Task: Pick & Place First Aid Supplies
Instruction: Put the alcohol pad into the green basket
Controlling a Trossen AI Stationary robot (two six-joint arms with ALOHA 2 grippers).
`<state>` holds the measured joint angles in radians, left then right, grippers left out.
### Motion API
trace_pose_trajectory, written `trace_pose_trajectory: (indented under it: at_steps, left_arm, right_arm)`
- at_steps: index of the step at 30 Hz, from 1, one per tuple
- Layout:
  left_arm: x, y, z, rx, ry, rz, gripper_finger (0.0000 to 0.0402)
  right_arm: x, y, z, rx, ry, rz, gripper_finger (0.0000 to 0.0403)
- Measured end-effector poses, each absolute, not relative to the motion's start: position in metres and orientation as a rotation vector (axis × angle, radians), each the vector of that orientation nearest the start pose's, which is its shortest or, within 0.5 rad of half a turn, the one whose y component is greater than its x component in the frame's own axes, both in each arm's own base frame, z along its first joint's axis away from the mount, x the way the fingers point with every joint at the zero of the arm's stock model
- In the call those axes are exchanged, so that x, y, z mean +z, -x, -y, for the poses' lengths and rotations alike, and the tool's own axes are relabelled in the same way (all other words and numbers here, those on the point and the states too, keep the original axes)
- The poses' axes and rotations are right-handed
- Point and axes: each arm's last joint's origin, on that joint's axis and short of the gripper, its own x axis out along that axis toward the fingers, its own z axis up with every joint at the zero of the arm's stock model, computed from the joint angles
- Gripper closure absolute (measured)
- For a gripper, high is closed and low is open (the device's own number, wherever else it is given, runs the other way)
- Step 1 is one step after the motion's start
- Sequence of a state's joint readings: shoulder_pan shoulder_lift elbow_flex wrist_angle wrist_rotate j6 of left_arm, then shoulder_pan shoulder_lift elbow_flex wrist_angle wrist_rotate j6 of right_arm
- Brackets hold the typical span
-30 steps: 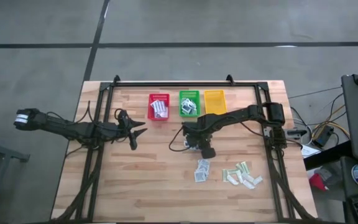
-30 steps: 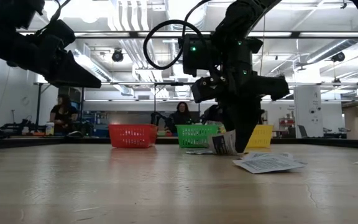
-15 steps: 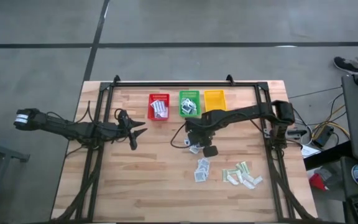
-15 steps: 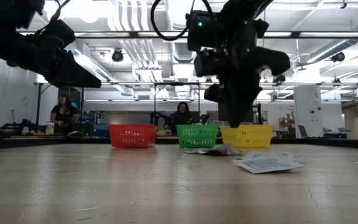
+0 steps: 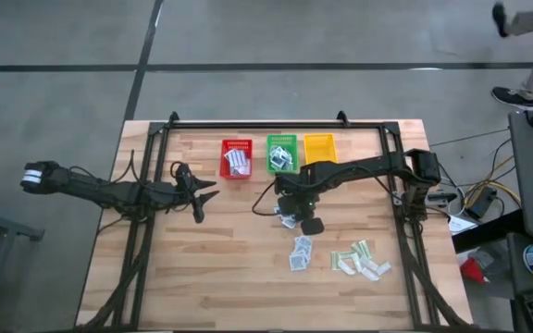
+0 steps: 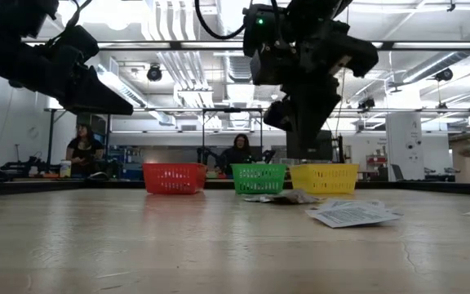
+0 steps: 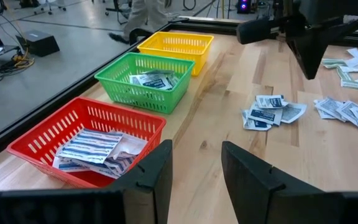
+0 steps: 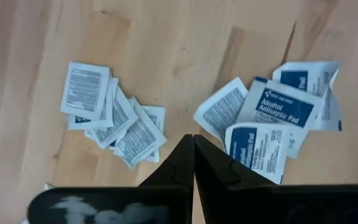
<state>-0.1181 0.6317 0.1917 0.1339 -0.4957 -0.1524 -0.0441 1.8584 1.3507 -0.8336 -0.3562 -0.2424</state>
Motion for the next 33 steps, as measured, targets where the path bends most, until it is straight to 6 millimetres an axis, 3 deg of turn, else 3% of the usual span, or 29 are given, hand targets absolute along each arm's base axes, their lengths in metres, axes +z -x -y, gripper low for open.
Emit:
trace_pose_trajectory:
  at_steps: [21, 28, 33]
  left_arm:
    - [0.1812, -0.1437, 0.0032, 0.396, 0.057, -0.264, 0.0268]
    - [0.1813, -0.1437, 0.0032, 0.396, 0.057, -0.264, 0.0268]
    - [0.1812, -0.1437, 0.0032, 0.396, 0.057, -0.264, 0.0268]
  right_arm:
    - [0.2058, -0.3649, 0.0050, 0.433, -0.099, -1.237, 0.0392]
    - [0.2039, -0.3652, 0.0052, 0.432, -0.089, -1.243, 0.0344]
    - [0.2026, -0.3653, 0.0087, 0.325, -0.020, -1.270, 0.0295]
